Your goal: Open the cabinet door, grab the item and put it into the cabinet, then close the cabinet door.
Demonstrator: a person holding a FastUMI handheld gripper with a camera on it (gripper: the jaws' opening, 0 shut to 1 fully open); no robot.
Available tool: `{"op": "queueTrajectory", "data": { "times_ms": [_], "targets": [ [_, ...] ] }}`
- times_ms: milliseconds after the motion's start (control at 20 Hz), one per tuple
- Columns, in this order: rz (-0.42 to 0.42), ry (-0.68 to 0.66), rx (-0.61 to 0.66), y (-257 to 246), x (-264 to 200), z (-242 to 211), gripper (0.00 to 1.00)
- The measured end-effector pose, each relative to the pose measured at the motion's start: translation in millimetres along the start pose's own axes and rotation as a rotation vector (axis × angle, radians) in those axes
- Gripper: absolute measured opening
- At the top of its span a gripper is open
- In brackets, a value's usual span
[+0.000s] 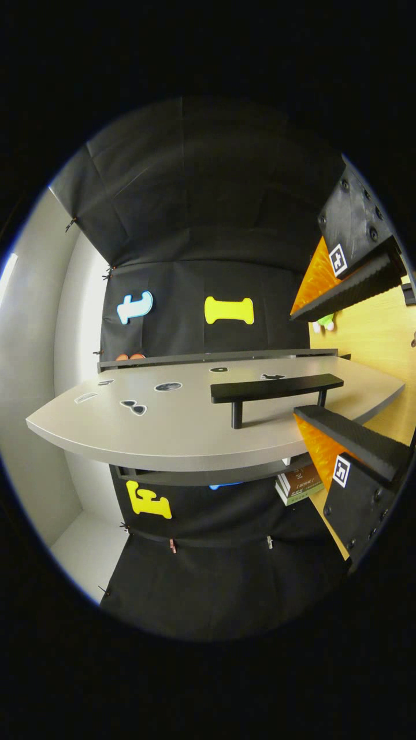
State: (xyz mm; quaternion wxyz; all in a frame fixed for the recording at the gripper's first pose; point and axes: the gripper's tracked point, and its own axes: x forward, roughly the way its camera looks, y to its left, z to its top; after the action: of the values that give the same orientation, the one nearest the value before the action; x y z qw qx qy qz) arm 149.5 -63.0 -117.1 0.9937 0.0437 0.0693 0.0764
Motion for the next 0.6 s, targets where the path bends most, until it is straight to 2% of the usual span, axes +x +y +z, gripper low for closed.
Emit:
{"op": "queueTrajectory", "data": {
  "times_ms": [450, 600],
  "targets": [
    [0.042, 0.005, -0.004, 93, 22, -11, 0.96],
    [0.077, 0.007, 0.038, 124, 27, -12, 0.96]
  ]
}}
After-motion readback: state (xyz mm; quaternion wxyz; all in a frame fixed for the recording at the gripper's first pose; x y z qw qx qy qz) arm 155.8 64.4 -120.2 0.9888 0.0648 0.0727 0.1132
